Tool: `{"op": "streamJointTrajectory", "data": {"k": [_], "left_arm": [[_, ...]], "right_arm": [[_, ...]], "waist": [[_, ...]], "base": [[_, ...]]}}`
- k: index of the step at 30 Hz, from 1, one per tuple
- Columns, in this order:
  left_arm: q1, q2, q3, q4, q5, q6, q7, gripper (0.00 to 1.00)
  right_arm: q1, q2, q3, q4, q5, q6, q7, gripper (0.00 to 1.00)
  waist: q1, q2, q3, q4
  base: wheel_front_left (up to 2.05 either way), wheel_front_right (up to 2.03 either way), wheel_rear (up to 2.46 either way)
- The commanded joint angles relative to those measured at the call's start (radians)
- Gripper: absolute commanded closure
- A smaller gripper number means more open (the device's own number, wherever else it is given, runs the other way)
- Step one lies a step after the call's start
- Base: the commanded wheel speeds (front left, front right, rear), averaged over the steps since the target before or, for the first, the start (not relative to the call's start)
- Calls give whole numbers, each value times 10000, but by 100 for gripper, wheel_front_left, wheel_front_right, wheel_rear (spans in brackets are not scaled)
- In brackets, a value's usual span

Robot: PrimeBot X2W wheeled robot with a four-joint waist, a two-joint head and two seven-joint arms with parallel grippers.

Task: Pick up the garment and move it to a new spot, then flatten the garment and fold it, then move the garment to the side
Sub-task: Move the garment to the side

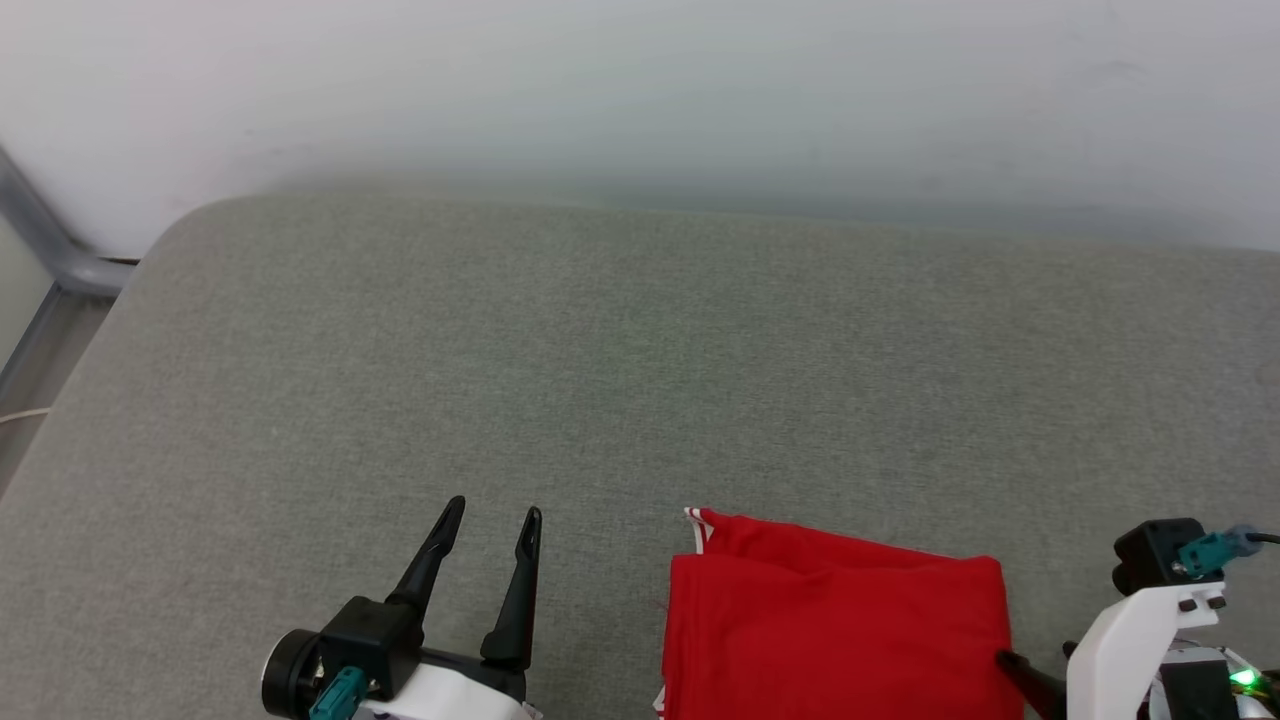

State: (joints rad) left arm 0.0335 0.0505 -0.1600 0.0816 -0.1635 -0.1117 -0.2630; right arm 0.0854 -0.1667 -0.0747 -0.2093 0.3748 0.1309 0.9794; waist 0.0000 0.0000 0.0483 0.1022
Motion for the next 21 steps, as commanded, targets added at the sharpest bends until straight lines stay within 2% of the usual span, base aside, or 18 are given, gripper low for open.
{"op": "streamJointTrajectory", "data": {"k": [1,12,21], "left_arm": [[-163,-3,-57,15,15,4,-21,0],[-526,-3,-240,-21,-9,111,-21,0],[-689,-3,-316,-35,7,186,-21,0]], "right_arm": [[-184,120,-9,237,-127,-7,105,0],[-672,497,-26,1929,-610,-7,-25,0],[-715,558,799,3185,-562,-3,-305,0]], "waist": [[0,0,159,199],[0,0,700,763],[0,0,929,909]], "base": [[0,0,0],[0,0,0],[0,0,0]]}}
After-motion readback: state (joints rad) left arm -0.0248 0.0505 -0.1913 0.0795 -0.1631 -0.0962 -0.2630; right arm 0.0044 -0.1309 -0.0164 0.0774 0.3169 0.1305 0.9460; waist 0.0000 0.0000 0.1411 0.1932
